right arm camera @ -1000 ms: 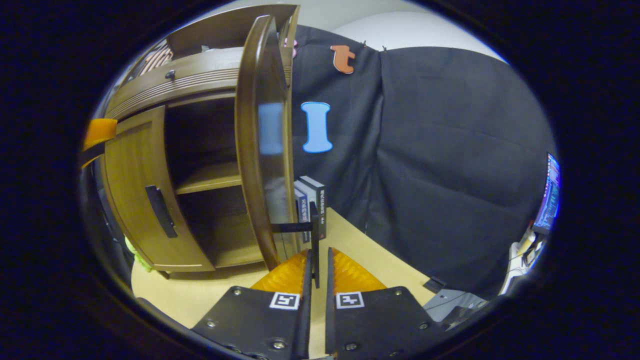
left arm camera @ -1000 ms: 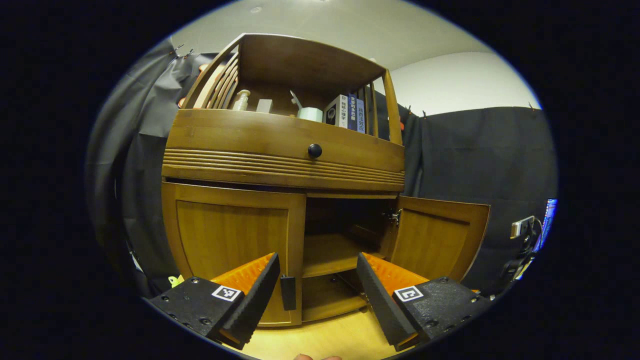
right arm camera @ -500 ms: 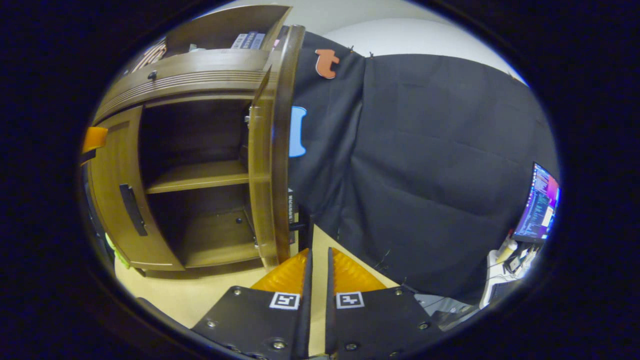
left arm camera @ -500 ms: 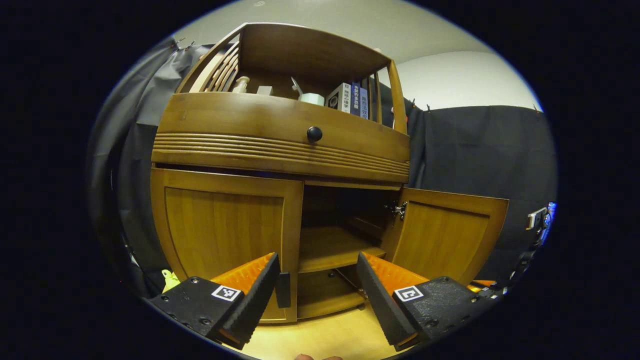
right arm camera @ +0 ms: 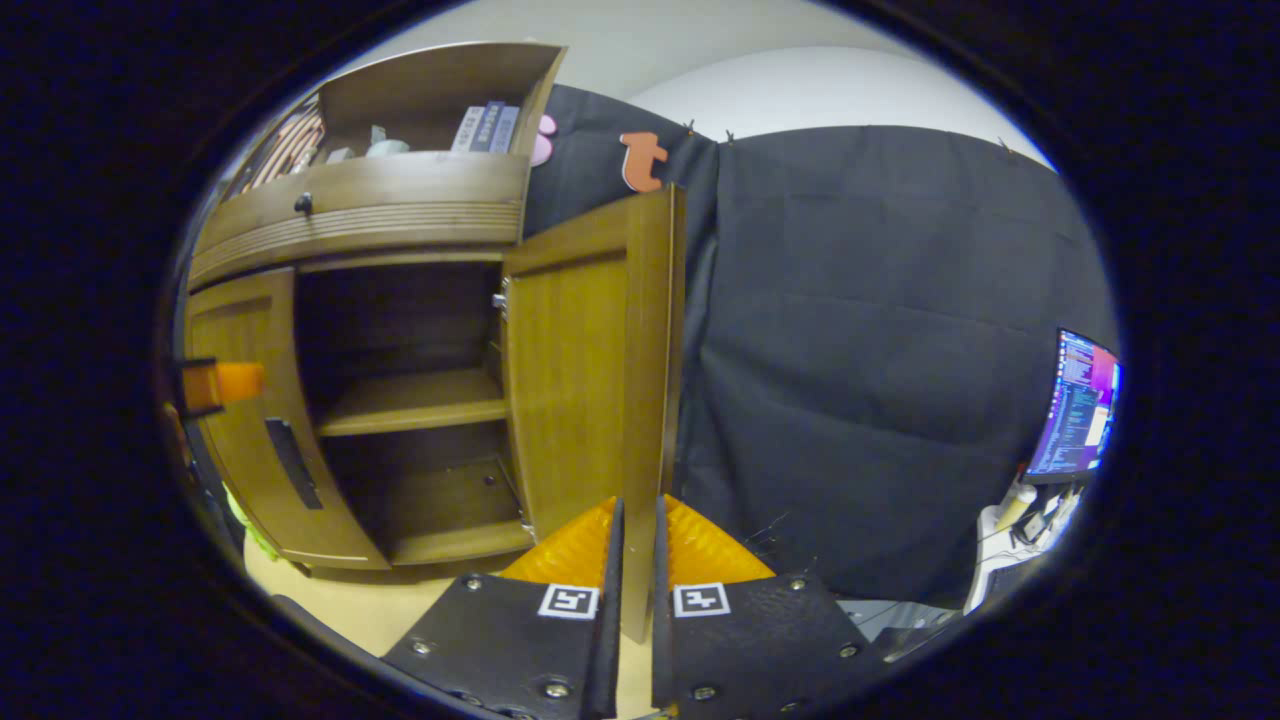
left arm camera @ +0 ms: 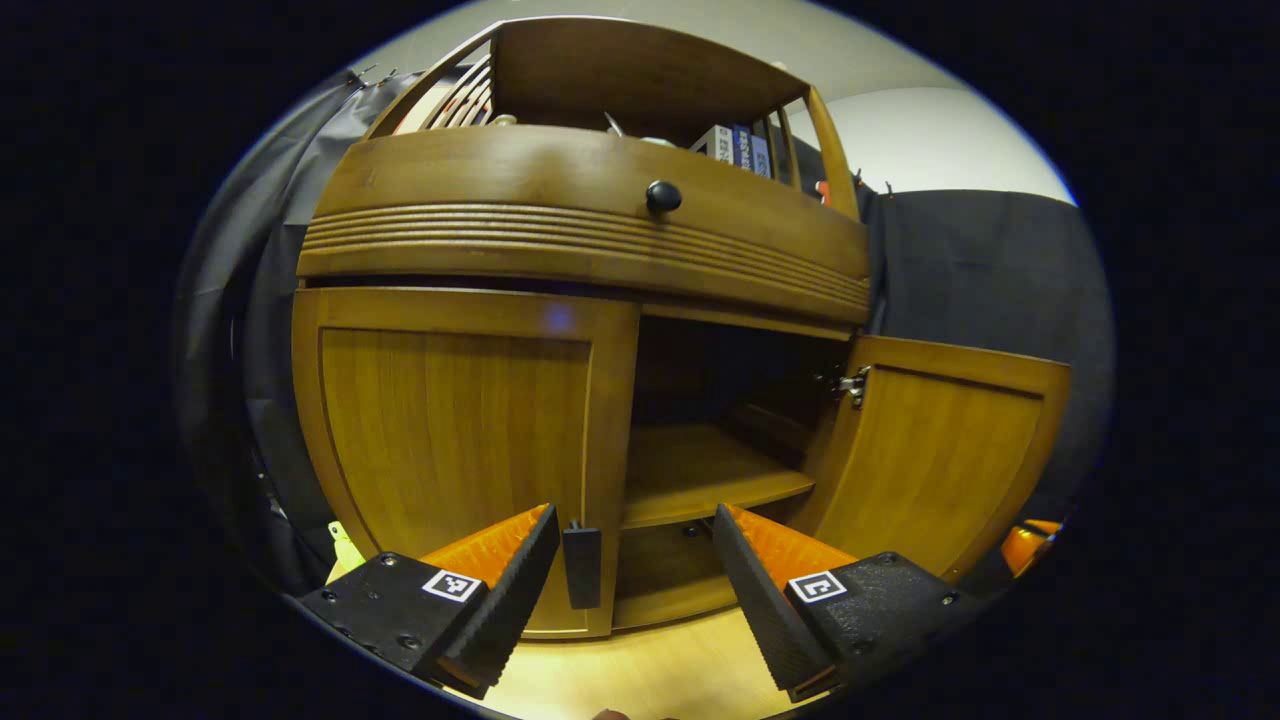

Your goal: Open the right door of the double-door shoe cabinet with the right hand, and open the left door with the left hand.

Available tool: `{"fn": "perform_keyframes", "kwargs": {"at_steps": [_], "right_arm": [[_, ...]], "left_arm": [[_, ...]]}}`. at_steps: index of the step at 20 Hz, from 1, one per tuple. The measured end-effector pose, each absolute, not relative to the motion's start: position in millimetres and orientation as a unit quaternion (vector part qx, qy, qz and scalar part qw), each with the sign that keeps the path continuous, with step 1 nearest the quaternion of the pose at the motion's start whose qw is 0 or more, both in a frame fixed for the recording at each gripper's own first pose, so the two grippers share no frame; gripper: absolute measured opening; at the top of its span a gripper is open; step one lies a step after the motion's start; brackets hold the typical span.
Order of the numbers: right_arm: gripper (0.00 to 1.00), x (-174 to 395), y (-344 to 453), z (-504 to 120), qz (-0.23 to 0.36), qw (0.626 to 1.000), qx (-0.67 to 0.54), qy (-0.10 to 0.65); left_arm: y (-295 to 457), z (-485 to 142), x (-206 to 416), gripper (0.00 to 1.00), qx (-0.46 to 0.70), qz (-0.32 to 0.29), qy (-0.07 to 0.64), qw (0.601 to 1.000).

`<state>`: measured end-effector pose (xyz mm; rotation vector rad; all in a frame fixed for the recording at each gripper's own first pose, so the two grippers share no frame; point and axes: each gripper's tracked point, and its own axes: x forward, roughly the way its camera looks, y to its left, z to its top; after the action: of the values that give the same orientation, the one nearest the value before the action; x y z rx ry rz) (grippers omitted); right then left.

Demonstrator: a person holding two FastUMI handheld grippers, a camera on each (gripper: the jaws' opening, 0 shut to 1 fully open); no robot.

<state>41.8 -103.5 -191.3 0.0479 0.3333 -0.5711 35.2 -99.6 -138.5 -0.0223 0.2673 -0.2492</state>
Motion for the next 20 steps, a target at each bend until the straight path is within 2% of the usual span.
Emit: {"fn": "perform_keyframes", "kwargs": {"at_steps": [1, 2, 5, 6, 7, 8, 10, 11, 12, 13, 14, 15, 16, 18, 19, 20], "right_arm": [[0.14, 47, -99, -186, -0.270, 0.950, 0.024, 0.157], [0.14, 51, -97, -181, -0.264, 0.952, 0.023, 0.152], [0.25, 65, -86, -168, -0.241, 0.960, 0.044, 0.133], [0.36, 67, -79, -165, -0.229, 0.963, 0.057, 0.127], [0.54, 70, -75, -164, -0.224, 0.964, 0.067, 0.123], [0.72, 71, -73, -162, -0.222, 0.965, 0.073, 0.118], [0.86, 74, -73, -162, -0.219, 0.966, 0.078, 0.116], [0.77, 73, -72, -163, -0.217, 0.966, 0.079, 0.118], [0.93, 73, -72, -163, -0.215, 0.966, 0.079, 0.119], [0.93, 74, -73, -165, -0.214, 0.966, 0.081, 0.121], [0.86, 75, -72, -169, -0.211, 0.966, 0.084, 0.125], [0.86, 76, -71, -170, -0.209, 0.966, 0.087, 0.128], [0.77, 77, -70, -173, -0.207, 0.965, 0.090, 0.130], [0.78, 79, -70, -173, -0.204, 0.966, 0.089, 0.129], [0.86, 80, -71, -171, -0.204, 0.967, 0.086, 0.126], [0.85, 82, -72, -170, -0.202, 0.968, 0.082, 0.123]], "left_arm": [[-96, -148, 40, 0.96, -0.006, -0.115, 0.141, 0.983], [-93, -158, 44, 0.96, -0.003, -0.106, 0.146, 0.984], [-87, -183, 62, 0.94, 0.009, -0.084, 0.161, 0.983], [-85, -191, 67, 0.90, 0.013, -0.078, 0.168, 0.983], [-84, -197, 72, 0.91, 0.018, -0.073, 0.173, 0.982], [-85, -204, 79, 0.87, 0.020, -0.068, 0.178, 0.981], [-80, -216, 86, 0.81, 0.020, -0.062, 0.187, 0.980], [-77, -224, 90, 0.80, 0.016, -0.058, 0.196, 0.979], [-74, -234, 94, 0.72, 0.011, -0.055, 0.205, 0.977], [-73, -239, 95, 0.70, 0.006, -0.052, 0.209, 0.976], [-67, -241, 97, 0.61, 0.006, -0.042, 0.209, 0.977], [-59, -243, 99, 0.51, 0.009, -0.029, 0.209, 0.977], [-60, -241, 93, 0.45, 0.005, -0.027, 0.211, 0.977], [-61, -245, 99, 0.35, 0.008, -0.026, 0.205, 0.978], [-61, -243, 99, 0.35, 0.005, -0.027, 0.199, 0.980], [-62, -242, 100, 0.35, -0.001, -0.030, 0.191, 0.981]]}}
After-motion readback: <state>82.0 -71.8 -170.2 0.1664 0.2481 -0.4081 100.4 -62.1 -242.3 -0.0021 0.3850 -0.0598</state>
